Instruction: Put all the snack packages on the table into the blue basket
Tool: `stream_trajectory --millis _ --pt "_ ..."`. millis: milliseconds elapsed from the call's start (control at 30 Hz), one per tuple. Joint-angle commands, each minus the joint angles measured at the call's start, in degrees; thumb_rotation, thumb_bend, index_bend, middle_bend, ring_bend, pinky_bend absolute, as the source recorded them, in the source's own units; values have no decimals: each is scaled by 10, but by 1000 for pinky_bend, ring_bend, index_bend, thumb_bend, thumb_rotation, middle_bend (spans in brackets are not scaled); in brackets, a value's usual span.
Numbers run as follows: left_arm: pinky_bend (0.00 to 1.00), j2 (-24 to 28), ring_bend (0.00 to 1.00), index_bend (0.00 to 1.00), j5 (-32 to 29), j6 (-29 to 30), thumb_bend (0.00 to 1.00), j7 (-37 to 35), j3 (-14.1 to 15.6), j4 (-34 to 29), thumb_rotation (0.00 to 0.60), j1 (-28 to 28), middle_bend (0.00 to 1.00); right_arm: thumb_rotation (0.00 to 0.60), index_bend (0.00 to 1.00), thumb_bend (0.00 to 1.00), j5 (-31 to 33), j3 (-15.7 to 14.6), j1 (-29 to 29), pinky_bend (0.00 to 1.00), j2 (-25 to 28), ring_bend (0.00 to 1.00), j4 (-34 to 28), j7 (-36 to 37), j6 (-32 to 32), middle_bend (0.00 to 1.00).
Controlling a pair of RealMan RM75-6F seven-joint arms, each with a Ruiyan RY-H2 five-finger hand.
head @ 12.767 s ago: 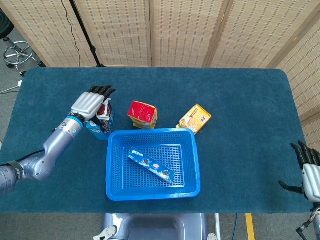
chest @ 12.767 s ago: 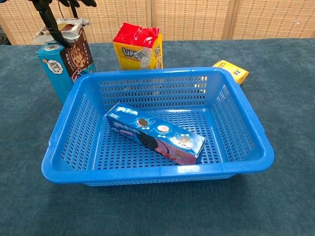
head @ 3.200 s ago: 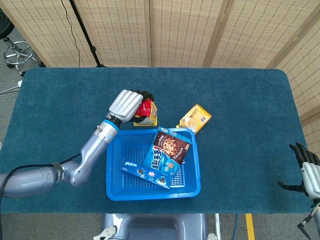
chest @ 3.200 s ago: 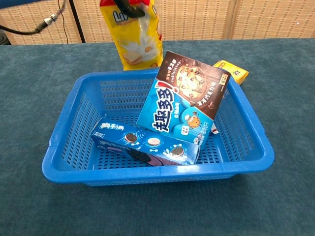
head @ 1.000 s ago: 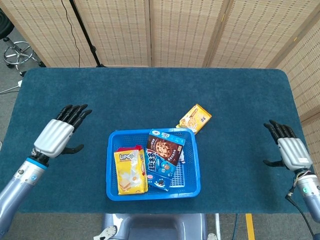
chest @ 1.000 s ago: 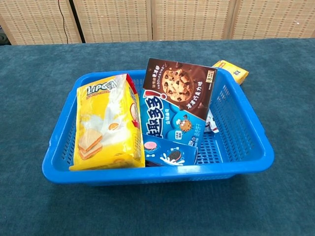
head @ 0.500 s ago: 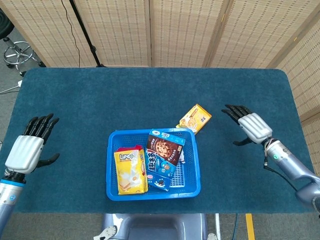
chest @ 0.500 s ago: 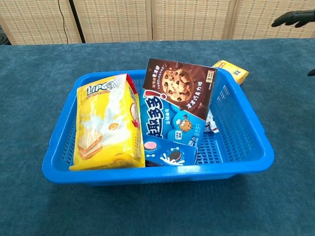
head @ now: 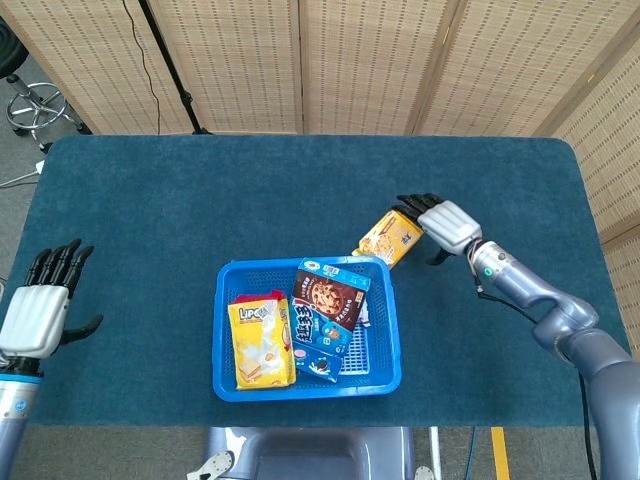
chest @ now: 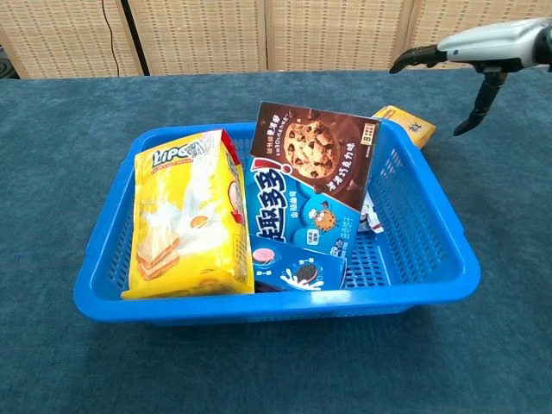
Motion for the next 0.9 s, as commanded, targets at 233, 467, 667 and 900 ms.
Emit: stream_trajectory --millis 233,467,667,900 --pt "0 -2 0 0 -24 -13 195 2 -16 6 600 3 0 600 0 0 -21 -49 77 84 -67 0 59 23 -72 0" --pt "0 1 0 0 -31 -21 195 -7 -23 10 600 5 0 600 24 0 -17 -68 96 95 -108 0 108 24 -96 0" --pt "0 5 0 0 -36 -32 195 -17 -27 12 600 6 0 600 299 35 1 -73 89 258 -154 66 166 42 -96 184" --pt "0 8 0 0 -34 -38 195 -22 -30 11 600 8 0 600 537 268 11 -81 79 561 -170 384 195 71 -71 517"
